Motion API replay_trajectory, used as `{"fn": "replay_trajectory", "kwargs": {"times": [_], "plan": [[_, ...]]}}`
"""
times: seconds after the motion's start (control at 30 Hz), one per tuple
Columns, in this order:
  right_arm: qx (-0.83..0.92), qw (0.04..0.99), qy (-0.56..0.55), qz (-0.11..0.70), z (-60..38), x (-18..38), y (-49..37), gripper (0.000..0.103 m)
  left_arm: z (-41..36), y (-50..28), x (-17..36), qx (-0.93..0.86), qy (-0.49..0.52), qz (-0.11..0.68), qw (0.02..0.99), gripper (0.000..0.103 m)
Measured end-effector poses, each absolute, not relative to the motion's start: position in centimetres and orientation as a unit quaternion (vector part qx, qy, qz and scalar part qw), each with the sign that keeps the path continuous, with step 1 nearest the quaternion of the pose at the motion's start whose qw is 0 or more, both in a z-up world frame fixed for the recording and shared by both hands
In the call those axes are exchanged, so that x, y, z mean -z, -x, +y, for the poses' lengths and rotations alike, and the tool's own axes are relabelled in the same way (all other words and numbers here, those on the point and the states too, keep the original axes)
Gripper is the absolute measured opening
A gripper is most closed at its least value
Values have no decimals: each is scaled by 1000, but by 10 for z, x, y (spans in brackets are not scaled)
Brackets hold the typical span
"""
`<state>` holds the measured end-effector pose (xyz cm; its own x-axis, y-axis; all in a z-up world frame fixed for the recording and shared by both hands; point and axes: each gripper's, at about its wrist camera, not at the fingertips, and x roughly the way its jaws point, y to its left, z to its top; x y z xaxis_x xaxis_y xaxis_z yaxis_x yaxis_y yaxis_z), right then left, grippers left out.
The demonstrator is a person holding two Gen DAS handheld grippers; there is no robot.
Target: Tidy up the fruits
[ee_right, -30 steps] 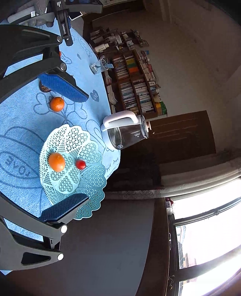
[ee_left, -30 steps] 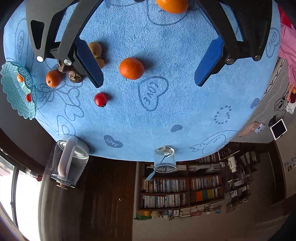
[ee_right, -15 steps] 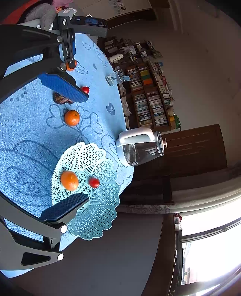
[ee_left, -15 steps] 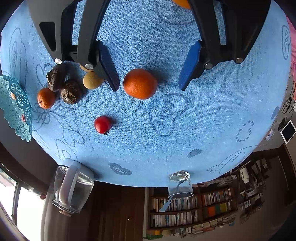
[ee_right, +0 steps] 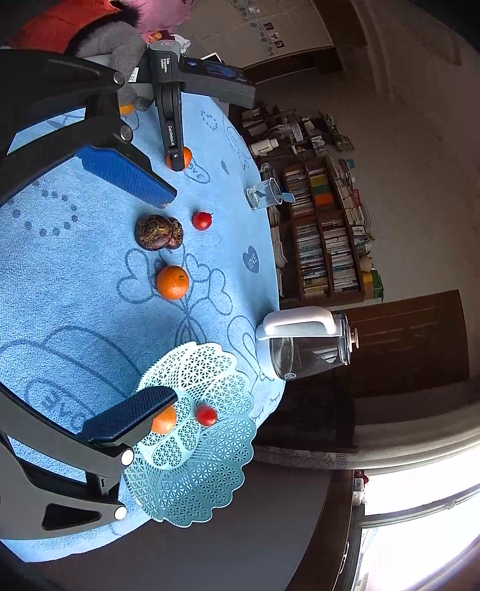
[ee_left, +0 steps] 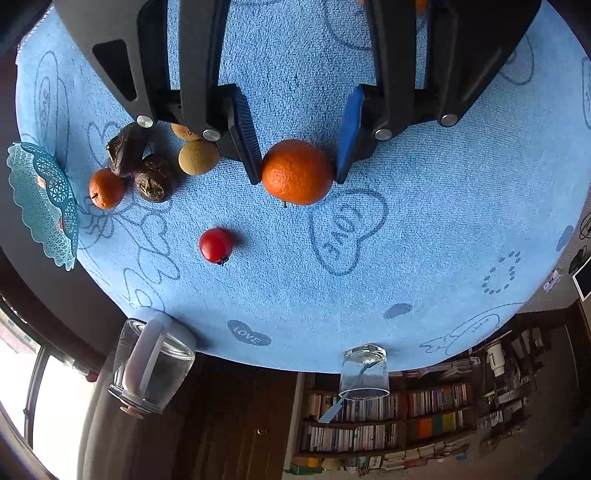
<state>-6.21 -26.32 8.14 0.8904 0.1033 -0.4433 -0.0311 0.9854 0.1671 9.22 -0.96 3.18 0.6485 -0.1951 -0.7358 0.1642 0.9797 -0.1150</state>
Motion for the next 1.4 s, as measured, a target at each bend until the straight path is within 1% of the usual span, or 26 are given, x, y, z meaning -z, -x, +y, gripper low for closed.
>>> {"fn": "replay_trajectory", "kwargs": {"times": [0.23, 0.3, 0.33, 0.37, 0.47, 0.63, 0.73, 1.03, 1.3, 1.33, 1.4], "plan": [[-70, 957, -79, 269, -240, -72, 50, 100, -3, -73, -56, 81, 14, 358, 930, 40], [-81, 952, -81, 283, -232, -68, 42, 99, 0, -68, -64, 76, 16, 345, 935, 40], [-86, 950, -81, 290, -227, -67, 38, 96, 2, -66, -68, 74, 17, 339, 938, 40], [-88, 947, -80, 299, -223, -64, 33, 89, 4, -63, -71, 72, 19, 333, 940, 40], [-94, 935, -79, 332, -211, -56, 15, 74, 10, -57, -80, 63, 25, 318, 945, 40], [-104, 914, -90, 382, -203, -39, -16, 63, 19, -52, -85, 53, 34, 309, 949, 40], [-106, 905, -92, 401, -200, -32, -29, 60, 24, -52, -85, 49, 40, 310, 949, 40], [-87, 903, -66, 416, -190, -22, -56, 59, 26, -50, -86, 50, 45, 309, 949, 40], [-81, 898, -55, 429, -186, -14, -70, 47, 27, -51, -84, 52, 49, 313, 947, 40], [-82, 898, -55, 428, -186, -14, -70, 43, 26, -51, -84, 52, 50, 313, 947, 40], [-83, 900, -50, 425, -185, -15, -70, 43, 27, -52, -84, 52, 49, 313, 947, 40]]}}
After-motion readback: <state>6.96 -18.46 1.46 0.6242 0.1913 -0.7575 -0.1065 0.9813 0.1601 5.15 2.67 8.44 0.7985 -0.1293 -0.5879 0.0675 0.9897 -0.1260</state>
